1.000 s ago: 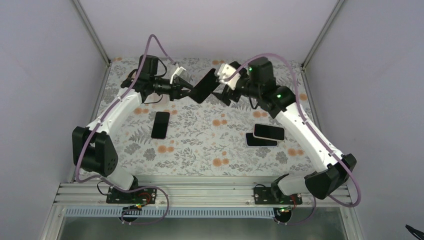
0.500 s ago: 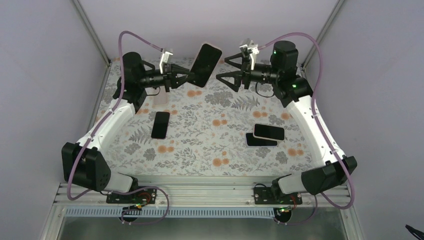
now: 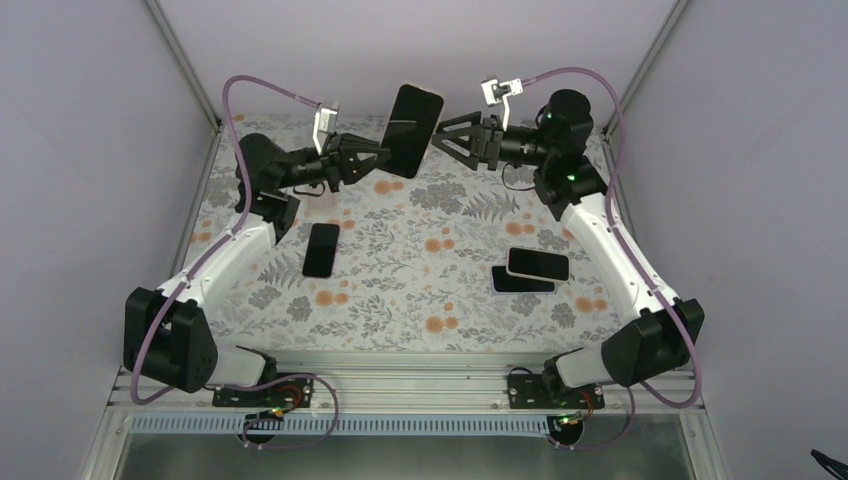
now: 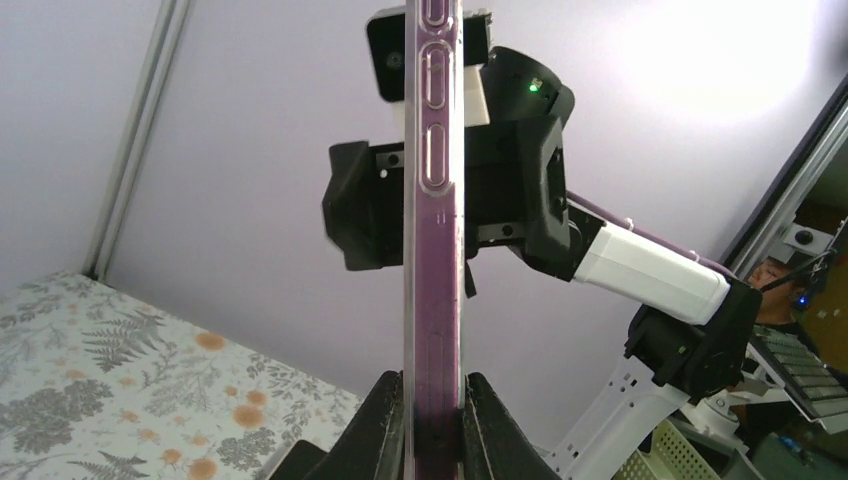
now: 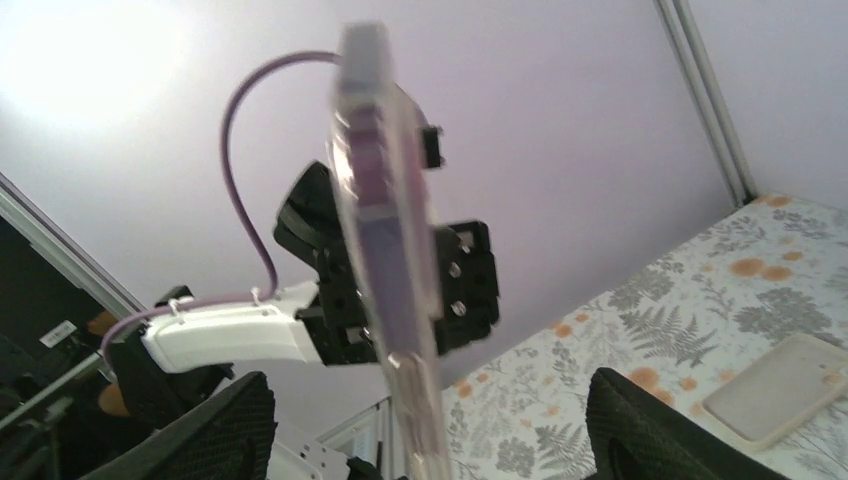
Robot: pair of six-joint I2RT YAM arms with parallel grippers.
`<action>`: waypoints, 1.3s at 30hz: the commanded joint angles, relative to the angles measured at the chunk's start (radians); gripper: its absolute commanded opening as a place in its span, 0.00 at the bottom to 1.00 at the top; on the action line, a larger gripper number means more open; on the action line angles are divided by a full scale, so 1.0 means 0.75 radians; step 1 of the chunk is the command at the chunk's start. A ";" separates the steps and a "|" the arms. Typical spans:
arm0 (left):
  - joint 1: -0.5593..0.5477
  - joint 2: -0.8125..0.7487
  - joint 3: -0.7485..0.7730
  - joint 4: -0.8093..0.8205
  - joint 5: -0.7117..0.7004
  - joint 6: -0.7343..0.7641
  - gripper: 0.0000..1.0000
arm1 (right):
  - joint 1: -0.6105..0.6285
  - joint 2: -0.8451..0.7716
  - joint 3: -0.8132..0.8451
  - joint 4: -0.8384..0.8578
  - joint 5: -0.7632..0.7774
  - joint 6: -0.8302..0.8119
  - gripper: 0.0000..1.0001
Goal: Take the phone out of the phone case
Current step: Adjust the phone.
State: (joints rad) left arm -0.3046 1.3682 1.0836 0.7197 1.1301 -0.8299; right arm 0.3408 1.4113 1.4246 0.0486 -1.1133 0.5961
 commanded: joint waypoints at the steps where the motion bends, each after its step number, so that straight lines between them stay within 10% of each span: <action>1: -0.012 -0.023 -0.068 0.226 -0.085 -0.117 0.02 | 0.040 0.039 0.006 0.188 0.012 0.182 0.71; 17: -0.021 -0.031 -0.100 0.206 -0.112 -0.105 0.02 | 0.096 0.107 0.040 0.236 0.052 0.262 0.27; 29: -0.036 -0.030 -0.096 0.149 -0.096 -0.044 0.02 | 0.098 0.124 0.062 0.226 0.063 0.269 0.28; 39: -0.036 -0.018 0.010 -0.212 -0.019 0.243 0.12 | 0.081 0.109 0.064 0.209 0.063 0.249 0.04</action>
State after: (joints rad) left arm -0.3328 1.3666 1.0176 0.7105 1.0813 -0.8597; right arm 0.4030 1.5024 1.4448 0.1936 -1.0653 0.7532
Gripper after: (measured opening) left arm 0.097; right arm 0.083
